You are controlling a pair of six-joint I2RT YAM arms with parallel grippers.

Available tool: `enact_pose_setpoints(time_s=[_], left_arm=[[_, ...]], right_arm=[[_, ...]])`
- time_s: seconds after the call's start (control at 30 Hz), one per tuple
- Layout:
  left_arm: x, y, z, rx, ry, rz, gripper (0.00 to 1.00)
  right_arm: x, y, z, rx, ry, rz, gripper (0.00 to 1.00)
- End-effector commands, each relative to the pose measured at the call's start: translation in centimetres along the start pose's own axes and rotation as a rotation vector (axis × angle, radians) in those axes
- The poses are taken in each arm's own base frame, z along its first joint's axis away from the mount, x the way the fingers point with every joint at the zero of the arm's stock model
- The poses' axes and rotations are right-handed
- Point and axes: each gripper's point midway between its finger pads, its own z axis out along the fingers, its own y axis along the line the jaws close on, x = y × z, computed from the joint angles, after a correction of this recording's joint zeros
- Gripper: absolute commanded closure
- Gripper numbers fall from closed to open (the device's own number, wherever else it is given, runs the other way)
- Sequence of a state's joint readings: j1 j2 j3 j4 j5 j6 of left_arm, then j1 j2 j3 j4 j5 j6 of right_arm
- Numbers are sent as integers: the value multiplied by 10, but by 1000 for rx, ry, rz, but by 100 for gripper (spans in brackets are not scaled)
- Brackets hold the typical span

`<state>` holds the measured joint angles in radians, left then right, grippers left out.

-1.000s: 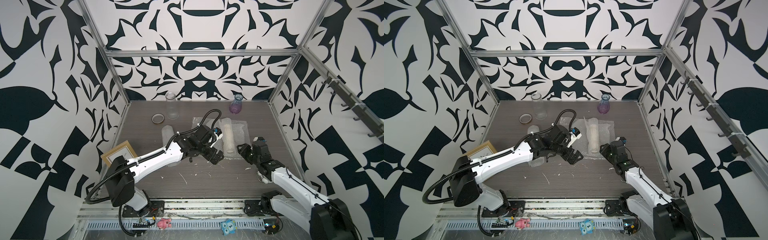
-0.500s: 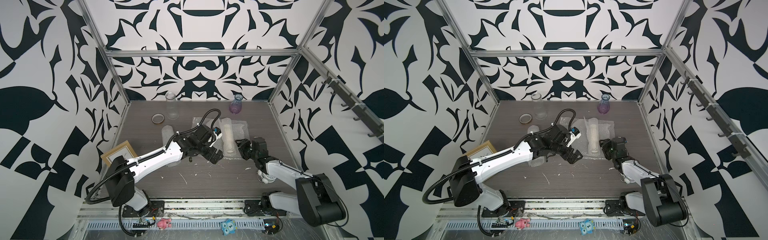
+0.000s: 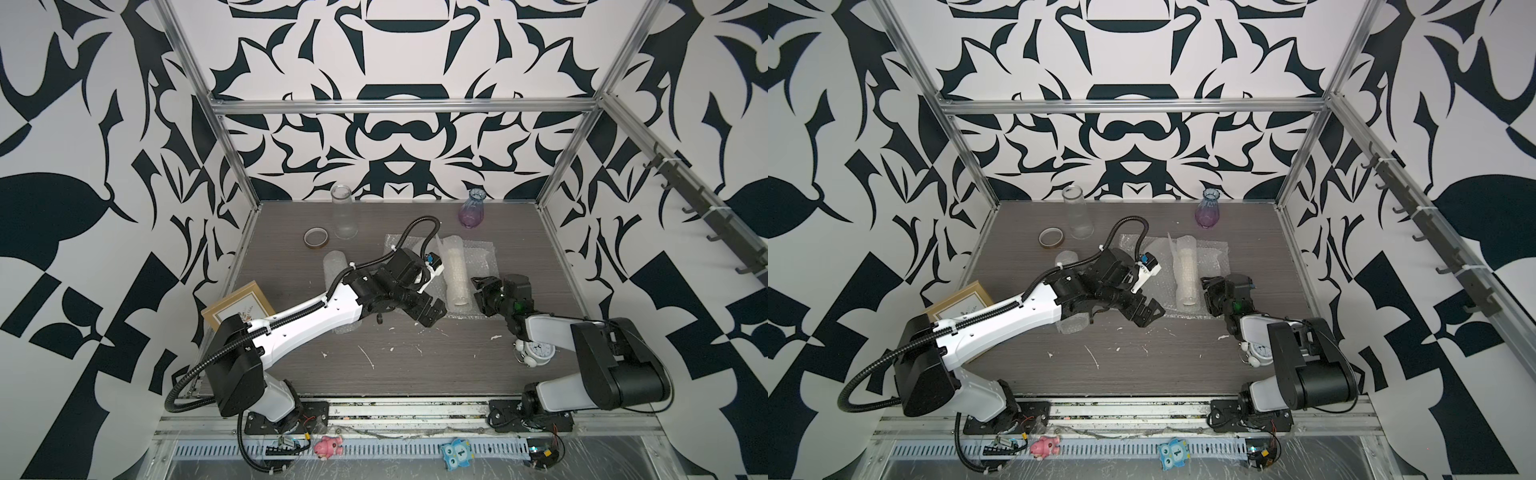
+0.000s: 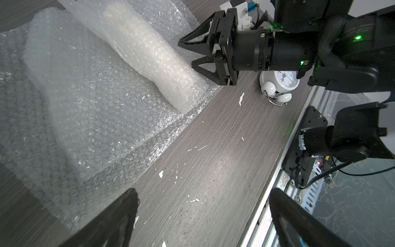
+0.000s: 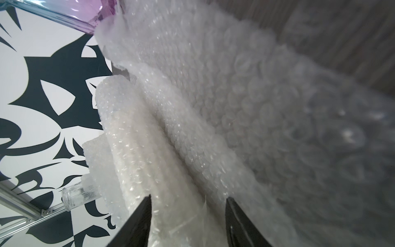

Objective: Unwrap the vase from the bubble wrap
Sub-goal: Unwrap the bubble wrap.

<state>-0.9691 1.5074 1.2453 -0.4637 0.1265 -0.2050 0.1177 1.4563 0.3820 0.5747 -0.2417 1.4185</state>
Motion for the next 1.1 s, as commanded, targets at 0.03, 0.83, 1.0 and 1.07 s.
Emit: enact_pose_setpoints(time_s=[0.03,0.83,1.0,1.07], left_arm=[[-10,-4,-13,1,-30,17,1],[-9,-1,-11,-14,-24,25,1],[-10,-1,-13,-16,-32,26,1],[-11,-1,-15,-21,-37,26,1]], right_arm=[[-4,28,2,-104,-2,21,54],[-12,54,-23,-94,-69,-92,92],[-12,66,-31,-80,-79,-161,93],[-11,71,-33,-69,-83,-199,95]])
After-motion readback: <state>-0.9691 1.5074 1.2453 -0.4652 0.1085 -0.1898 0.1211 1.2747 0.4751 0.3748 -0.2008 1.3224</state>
